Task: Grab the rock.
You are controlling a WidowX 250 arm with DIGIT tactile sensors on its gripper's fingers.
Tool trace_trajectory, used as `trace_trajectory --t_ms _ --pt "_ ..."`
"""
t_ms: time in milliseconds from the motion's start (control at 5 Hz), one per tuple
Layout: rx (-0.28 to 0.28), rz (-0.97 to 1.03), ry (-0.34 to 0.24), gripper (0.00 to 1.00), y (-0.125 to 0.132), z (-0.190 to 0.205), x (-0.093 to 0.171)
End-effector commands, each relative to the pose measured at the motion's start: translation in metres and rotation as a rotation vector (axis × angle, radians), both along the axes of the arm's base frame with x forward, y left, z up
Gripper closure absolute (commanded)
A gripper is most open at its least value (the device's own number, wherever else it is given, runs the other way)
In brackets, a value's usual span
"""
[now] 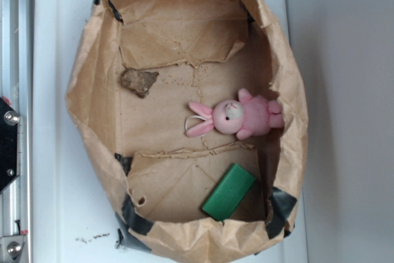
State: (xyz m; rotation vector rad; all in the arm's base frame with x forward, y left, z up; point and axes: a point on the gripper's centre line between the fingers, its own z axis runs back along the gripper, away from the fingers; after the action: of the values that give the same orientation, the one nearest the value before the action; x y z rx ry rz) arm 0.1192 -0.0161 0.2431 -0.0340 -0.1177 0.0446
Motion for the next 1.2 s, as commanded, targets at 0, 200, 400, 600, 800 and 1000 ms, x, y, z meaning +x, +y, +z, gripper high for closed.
trace_trajectory --t_ms 0,200,400,600,800,1000 --pt "0.000 0.000 0.000 0.00 0.000 0.000 0.000" --pt "0.013 -0.012 0.007 0.00 0.002 -0.025 0.050" --pt "-0.006 -0.007 -0.028 0.00 0.017 -0.039 0.095" --pt "0.018 -0.008 -0.025 0.00 0.034 -0.064 0.133" --pt "0.047 -0.020 -0.049 0.00 0.053 -0.080 0.147" --pt "-0.035 -0.039 -0.054 0.00 0.068 -0.088 0.148"
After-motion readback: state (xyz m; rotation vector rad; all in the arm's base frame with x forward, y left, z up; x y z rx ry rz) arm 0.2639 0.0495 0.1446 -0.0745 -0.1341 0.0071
